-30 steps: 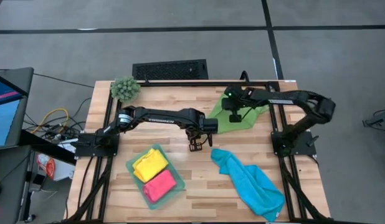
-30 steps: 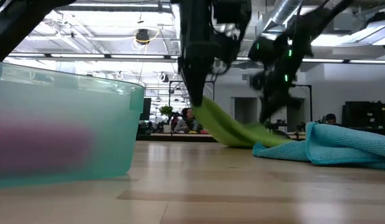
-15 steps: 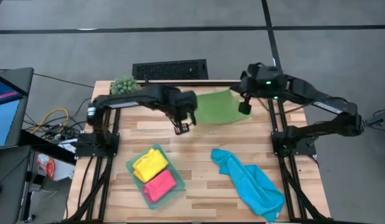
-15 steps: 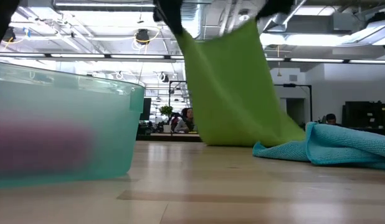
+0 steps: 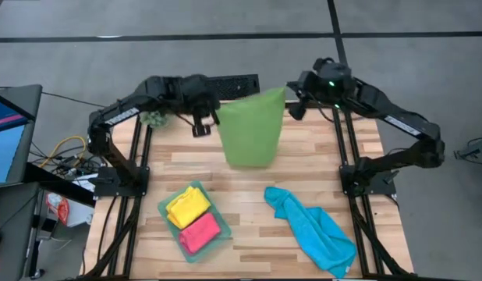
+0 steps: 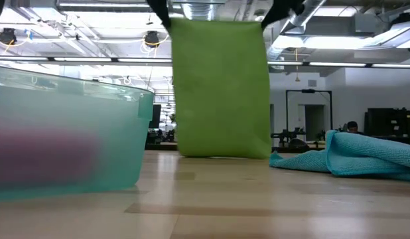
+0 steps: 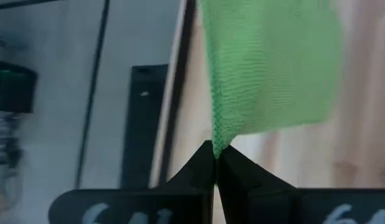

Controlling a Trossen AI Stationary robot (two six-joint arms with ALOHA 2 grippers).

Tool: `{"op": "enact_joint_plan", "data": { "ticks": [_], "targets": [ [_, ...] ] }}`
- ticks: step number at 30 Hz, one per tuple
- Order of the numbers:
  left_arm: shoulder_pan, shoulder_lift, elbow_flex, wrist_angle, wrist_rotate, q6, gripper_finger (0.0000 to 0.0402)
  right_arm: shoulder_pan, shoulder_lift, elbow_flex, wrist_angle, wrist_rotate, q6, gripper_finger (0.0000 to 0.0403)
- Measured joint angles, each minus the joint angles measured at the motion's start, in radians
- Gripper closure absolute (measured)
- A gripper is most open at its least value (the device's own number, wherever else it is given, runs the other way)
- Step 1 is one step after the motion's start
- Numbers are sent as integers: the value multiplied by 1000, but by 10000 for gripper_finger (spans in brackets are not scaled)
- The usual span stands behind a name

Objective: Fold microfiber towels
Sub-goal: Fold the green towel

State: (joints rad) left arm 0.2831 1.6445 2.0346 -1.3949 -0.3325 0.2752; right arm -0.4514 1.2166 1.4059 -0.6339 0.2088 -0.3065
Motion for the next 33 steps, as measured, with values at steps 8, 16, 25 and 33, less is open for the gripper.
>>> {"op": "enact_joint_plan", "data": {
  "ticks": [8, 16, 25, 33],
  "targets": [
    [256, 27, -2, 204, -104, 326, 400, -174, 125, 10, 229, 0, -32, 403],
    [358, 27, -2, 569, -221, 655, 400, -282, 192, 147, 311, 32, -81, 403],
    [365, 27, -5, 616, -176, 682, 400, -321, 213, 174, 216, 47, -26, 403],
    [352, 24, -98, 360, -35, 431, 400, -285, 194, 29, 108, -11, 70, 403]
  ]
}}
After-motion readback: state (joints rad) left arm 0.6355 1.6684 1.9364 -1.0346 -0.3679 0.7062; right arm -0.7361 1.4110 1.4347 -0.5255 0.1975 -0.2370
